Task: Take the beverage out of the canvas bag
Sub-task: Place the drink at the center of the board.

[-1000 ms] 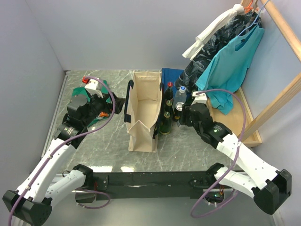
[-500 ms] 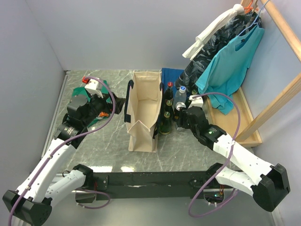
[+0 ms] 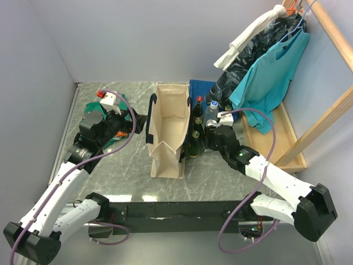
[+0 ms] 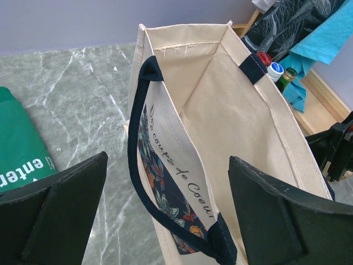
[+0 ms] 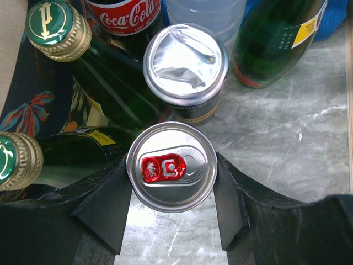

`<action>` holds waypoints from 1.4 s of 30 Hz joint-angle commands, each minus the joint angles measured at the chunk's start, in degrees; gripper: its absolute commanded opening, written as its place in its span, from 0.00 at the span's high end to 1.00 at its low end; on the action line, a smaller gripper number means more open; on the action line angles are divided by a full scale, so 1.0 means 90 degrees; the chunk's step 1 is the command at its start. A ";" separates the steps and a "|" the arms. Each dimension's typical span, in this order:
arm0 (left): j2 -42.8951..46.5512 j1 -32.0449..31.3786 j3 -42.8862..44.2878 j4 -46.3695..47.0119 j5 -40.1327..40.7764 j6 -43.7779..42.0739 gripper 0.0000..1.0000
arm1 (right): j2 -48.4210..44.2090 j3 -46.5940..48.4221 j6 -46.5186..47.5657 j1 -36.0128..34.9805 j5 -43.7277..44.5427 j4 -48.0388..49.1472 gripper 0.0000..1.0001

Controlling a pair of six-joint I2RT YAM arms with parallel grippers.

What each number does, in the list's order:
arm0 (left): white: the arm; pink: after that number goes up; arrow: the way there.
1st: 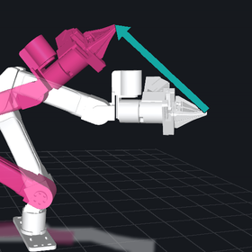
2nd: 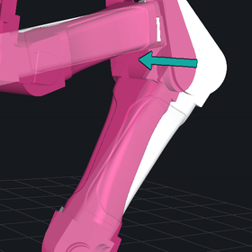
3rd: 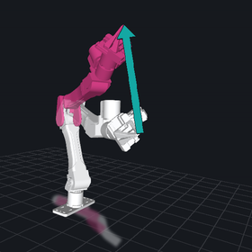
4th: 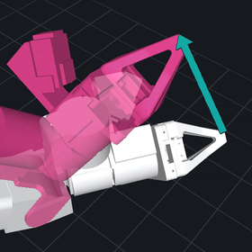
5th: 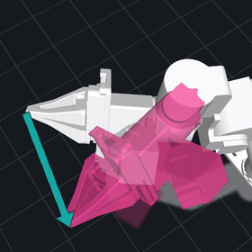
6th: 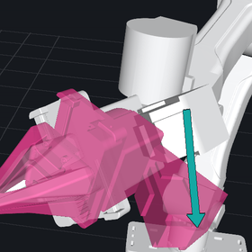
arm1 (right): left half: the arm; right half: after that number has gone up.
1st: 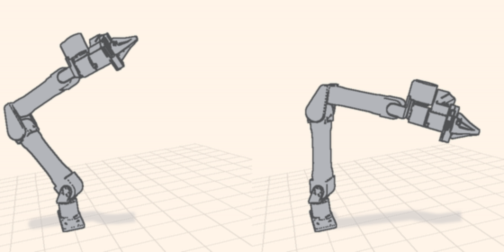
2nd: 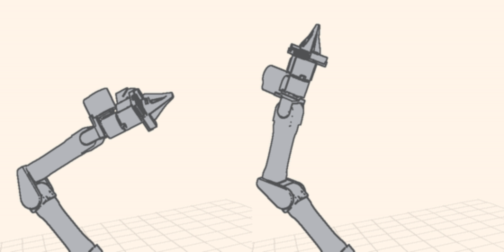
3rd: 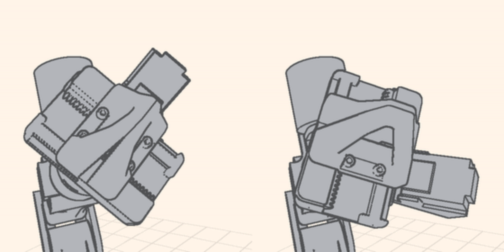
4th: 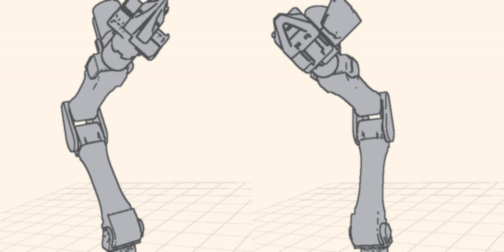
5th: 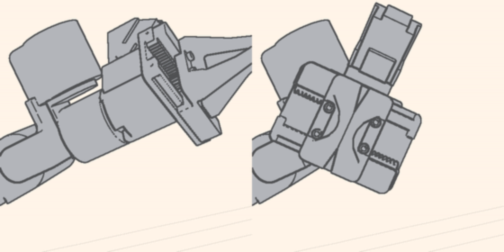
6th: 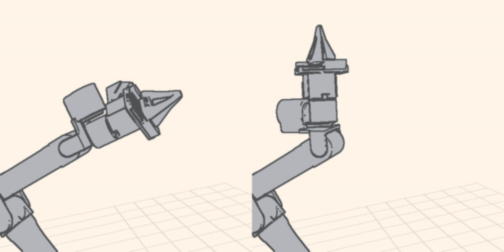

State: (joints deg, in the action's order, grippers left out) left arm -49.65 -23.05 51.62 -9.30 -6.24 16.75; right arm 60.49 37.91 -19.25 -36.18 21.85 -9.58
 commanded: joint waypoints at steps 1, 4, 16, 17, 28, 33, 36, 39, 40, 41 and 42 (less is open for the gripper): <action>0.0077 0.0032 0.0056 0.0145 -0.0020 -0.0084 0.04 | 0.0066 0.0094 0.0019 -0.0071 0.0297 0.0743 1.00; 0.0087 0.0032 0.0056 0.0135 -0.0020 -0.0084 0.04 | 0.0193 0.0133 0.0019 -0.0081 0.0336 0.0743 1.00; 0.0106 0.0032 0.0066 0.0135 -0.0049 -0.0104 0.04 | 0.0447 0.0192 -0.0059 -0.0101 0.0395 0.0762 0.79; 0.0116 0.0032 0.0056 0.0135 -0.0039 -0.0104 0.04 | 0.0476 0.0192 -0.0049 -0.0110 0.0376 0.0762 0.87; 0.0126 0.0032 0.0056 0.0125 -0.0010 -0.0113 0.04 | 0.0623 0.0270 -0.0059 -0.0120 0.0366 0.0743 0.65; 0.0116 0.0032 0.0075 0.0115 -0.0010 -0.0113 0.04 | 0.0642 0.0299 -0.0049 -0.0159 0.0405 0.0694 0.54; 0.0116 0.0022 0.0056 0.0125 -0.0020 -0.0113 0.04 | 0.0633 0.0309 -0.0049 -0.0169 0.0414 0.0665 0.46; 0.0116 0.0032 0.0066 0.0125 -0.0020 -0.0113 0.04 | 0.0613 0.0319 -0.0049 -0.0179 0.0434 0.0655 0.43; 0.0106 0.0032 0.0066 0.0125 -0.0020 -0.0123 0.04 | 0.0623 0.0319 -0.0039 -0.0179 0.0444 0.0635 0.42; 0.0106 0.0032 0.0066 0.0115 -0.0020 -0.0123 0.04 | 0.0613 0.0319 -0.0059 -0.0188 0.0453 0.0626 0.41; 0.0106 0.0032 0.0066 0.0115 -0.0020 -0.0114 0.04 | 0.0603 0.0319 -0.0059 -0.0189 0.0463 0.0616 0.40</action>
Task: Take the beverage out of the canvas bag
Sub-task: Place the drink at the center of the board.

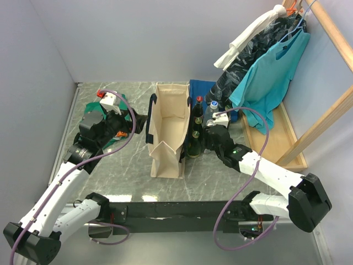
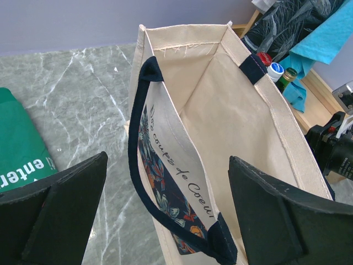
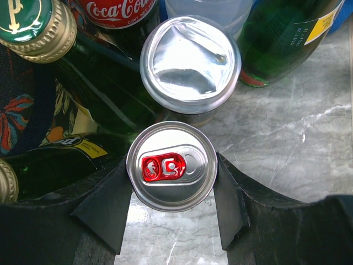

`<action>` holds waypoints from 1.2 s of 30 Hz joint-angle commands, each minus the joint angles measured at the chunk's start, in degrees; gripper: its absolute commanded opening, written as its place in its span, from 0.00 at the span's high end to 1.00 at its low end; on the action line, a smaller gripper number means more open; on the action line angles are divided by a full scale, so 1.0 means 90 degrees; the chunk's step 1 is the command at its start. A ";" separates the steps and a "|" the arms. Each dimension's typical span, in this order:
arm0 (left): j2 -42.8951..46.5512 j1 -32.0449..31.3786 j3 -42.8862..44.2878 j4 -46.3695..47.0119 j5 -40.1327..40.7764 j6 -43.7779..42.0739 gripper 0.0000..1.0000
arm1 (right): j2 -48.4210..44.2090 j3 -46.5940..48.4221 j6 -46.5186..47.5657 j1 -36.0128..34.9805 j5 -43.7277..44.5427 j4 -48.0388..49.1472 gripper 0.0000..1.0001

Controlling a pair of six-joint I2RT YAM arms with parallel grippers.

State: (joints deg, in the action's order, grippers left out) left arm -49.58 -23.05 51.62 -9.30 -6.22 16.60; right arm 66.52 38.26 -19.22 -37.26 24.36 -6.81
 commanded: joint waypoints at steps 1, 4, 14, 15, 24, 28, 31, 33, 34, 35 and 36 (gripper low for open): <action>0.0109 0.0032 0.0066 0.0115 -0.0022 -0.0106 0.04 | -0.0077 0.0280 -0.0061 -0.0070 0.0194 0.0307 0.39; 0.0099 0.0032 0.0066 0.0135 -0.0022 -0.0106 0.04 | -0.0087 0.0290 -0.0061 -0.0060 0.0194 0.0278 0.34; 0.0089 0.0032 0.0075 0.0115 -0.0032 -0.0106 0.04 | -0.0028 0.0329 -0.0071 -0.0079 0.0174 0.0200 0.32; 0.0099 0.0032 0.0076 0.0115 -0.0032 -0.0106 0.04 | -0.0028 0.0329 -0.0071 -0.0079 0.0184 0.0210 0.32; 0.0099 0.0032 0.0075 0.0115 -0.0032 -0.0106 0.04 | -0.0106 0.0407 -0.0061 -0.0099 0.0204 0.0093 0.31; 0.0099 0.0032 0.0075 0.0115 -0.0032 -0.0106 0.04 | -0.0232 0.0446 -0.0061 -0.0128 0.0233 -0.0024 0.30; 0.0089 0.0032 0.0066 0.0115 -0.0032 -0.0106 0.04 | -0.0340 0.0466 -0.0052 -0.0138 0.0281 -0.0083 0.30; 0.0109 0.0032 0.0075 0.0115 -0.0032 -0.0106 0.04 | -0.0389 0.0475 -0.0052 -0.0128 0.0301 -0.0103 0.29; 0.0109 0.0032 0.0066 0.0125 -0.0022 -0.0106 0.04 | -0.0447 0.0475 -0.0052 -0.0138 0.0311 -0.0142 0.28; 0.0099 0.0032 0.0056 0.0115 -0.0032 -0.0106 0.04 | -0.0458 0.0475 -0.0042 -0.0138 0.0321 -0.0152 0.28; 0.0118 0.0032 0.0056 0.0125 -0.0032 -0.0106 0.04 | -0.0477 0.0495 -0.0042 -0.0148 0.0340 -0.0171 0.26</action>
State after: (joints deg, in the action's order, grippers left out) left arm -49.58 -23.05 51.62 -9.30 -6.22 16.60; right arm 64.53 39.48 -19.27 -38.02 25.21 -8.40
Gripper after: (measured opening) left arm 0.966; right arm 0.720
